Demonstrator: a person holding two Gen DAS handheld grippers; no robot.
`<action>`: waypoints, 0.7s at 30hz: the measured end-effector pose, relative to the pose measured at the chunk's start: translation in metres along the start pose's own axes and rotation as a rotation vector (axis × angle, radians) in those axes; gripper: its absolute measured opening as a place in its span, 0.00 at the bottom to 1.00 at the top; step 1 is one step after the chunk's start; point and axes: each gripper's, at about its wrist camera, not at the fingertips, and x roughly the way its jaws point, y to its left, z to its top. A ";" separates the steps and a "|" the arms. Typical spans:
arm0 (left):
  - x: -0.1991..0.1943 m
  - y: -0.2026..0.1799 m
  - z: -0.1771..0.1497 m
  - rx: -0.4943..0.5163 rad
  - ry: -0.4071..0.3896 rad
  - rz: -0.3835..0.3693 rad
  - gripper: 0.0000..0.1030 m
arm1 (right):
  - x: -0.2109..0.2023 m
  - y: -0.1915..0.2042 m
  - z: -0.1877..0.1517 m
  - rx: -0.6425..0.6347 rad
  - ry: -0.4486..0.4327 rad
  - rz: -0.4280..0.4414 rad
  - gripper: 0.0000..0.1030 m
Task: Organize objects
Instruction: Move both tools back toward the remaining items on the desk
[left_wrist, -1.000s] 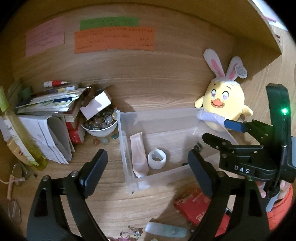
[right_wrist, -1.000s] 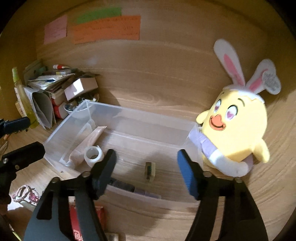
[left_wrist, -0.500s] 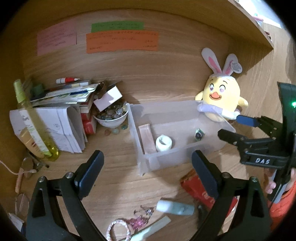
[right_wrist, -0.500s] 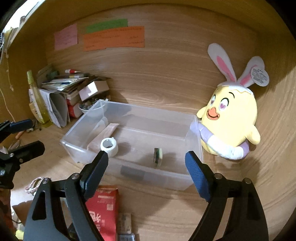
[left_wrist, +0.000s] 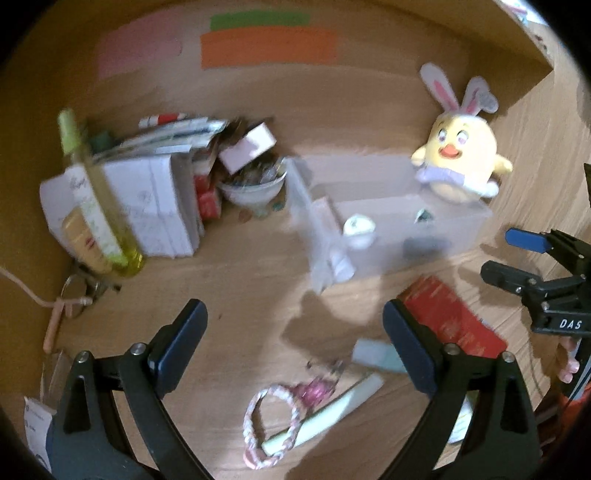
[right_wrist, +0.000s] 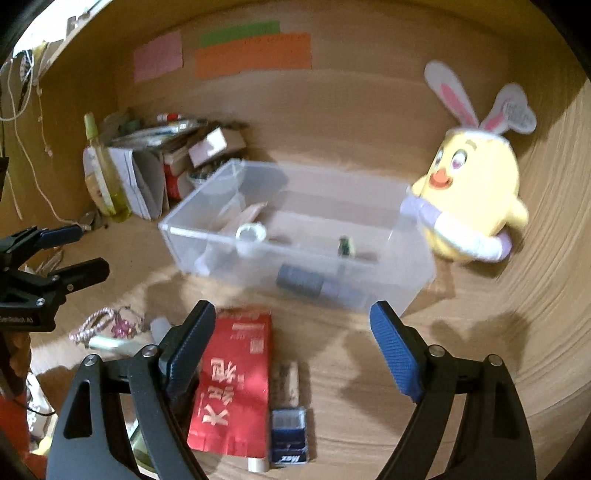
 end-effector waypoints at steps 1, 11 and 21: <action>0.002 0.003 -0.006 -0.005 0.015 0.008 0.94 | 0.003 0.000 -0.002 0.002 0.011 0.002 0.81; 0.015 0.022 -0.047 -0.036 0.155 0.001 0.94 | 0.032 0.008 -0.012 0.025 0.108 0.063 0.81; 0.014 0.030 -0.067 -0.018 0.166 -0.019 0.87 | 0.047 0.022 -0.017 0.001 0.157 0.061 0.81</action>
